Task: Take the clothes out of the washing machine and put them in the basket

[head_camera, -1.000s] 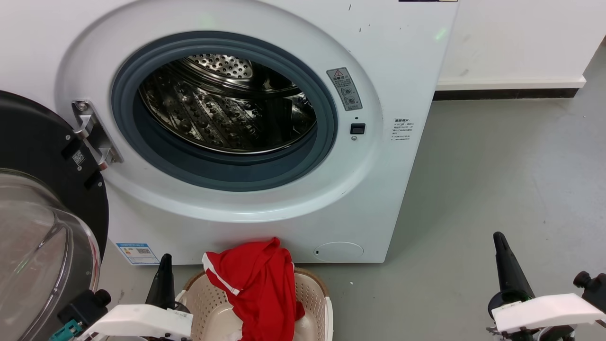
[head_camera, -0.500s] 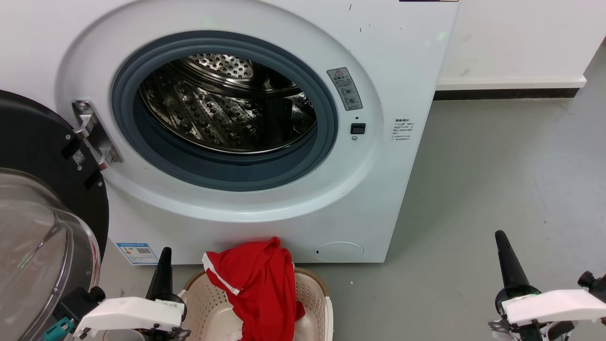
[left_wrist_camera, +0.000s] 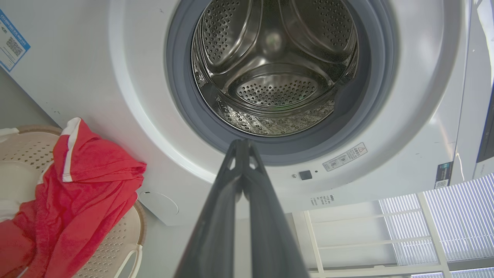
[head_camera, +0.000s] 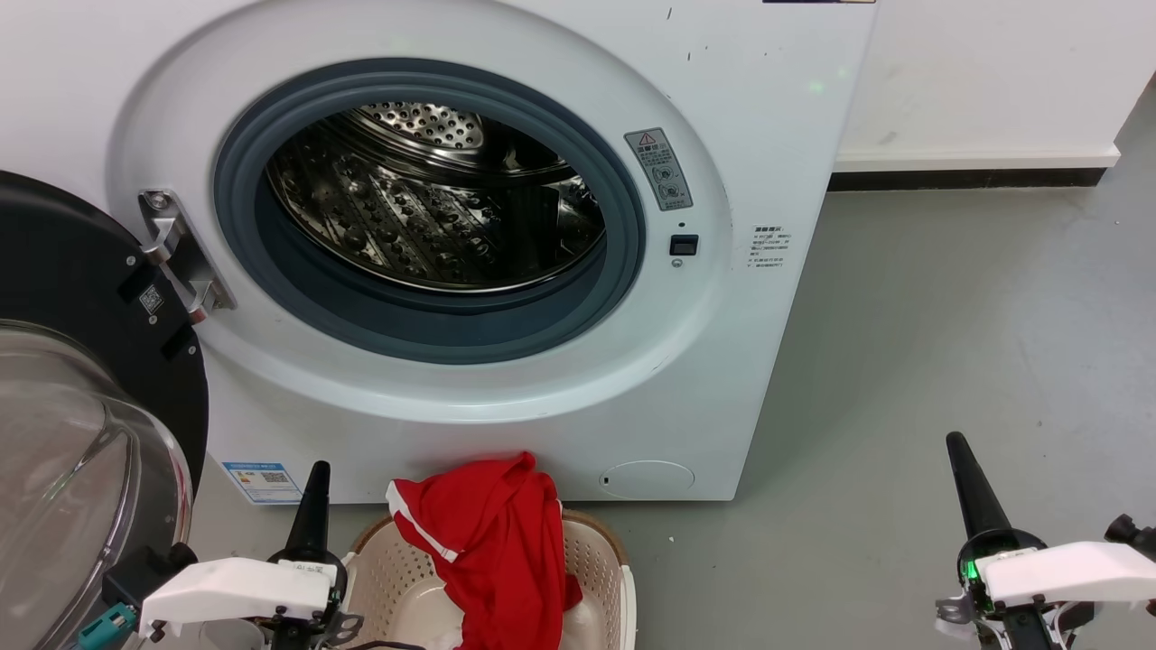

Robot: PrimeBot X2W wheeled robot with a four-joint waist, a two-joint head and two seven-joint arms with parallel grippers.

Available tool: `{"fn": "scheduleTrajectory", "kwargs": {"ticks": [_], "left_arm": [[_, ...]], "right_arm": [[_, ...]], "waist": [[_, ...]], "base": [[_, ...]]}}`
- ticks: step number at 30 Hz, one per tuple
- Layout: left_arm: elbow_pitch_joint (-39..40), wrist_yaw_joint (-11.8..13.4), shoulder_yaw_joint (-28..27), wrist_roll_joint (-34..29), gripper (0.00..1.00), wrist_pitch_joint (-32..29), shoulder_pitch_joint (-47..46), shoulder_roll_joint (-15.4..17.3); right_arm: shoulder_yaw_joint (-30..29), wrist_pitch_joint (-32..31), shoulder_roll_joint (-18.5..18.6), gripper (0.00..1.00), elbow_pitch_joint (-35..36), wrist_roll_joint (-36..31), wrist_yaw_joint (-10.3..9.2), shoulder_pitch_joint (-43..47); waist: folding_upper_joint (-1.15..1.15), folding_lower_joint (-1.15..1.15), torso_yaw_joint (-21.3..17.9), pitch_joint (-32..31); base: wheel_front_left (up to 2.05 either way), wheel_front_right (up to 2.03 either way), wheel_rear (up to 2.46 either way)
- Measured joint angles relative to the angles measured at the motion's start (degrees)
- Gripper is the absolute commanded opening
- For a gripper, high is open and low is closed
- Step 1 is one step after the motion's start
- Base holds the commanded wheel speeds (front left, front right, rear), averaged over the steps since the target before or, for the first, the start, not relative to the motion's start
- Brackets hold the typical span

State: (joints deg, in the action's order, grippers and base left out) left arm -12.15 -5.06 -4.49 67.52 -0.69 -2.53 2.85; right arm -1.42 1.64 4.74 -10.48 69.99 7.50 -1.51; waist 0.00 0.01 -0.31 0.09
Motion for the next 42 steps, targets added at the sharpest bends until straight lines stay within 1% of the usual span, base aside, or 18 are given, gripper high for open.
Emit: {"fn": "scheduleTrajectory", "kwargs": {"ticks": [14,42], "left_arm": [[-0.6,-0.8,-0.8,8.3,0.00,-1.9,-1.2,0.0],[-1.6,-2.0,-1.7,21.3,0.00,-5.0,-2.8,0.0]], "right_arm": [[-0.9,-2.0,0.0,0.00,-1.1,8.1,0.00,-1.5],[-2.4,-5.5,-0.1,0.00,-2.9,20.7,0.00,-3.4]], "waist": [[0.00,0.00,0.1,0.0],[0.00,0.00,0.3,0.1]], "base": [[0.00,0.00,0.00],[0.00,0.00,0.00]]}}
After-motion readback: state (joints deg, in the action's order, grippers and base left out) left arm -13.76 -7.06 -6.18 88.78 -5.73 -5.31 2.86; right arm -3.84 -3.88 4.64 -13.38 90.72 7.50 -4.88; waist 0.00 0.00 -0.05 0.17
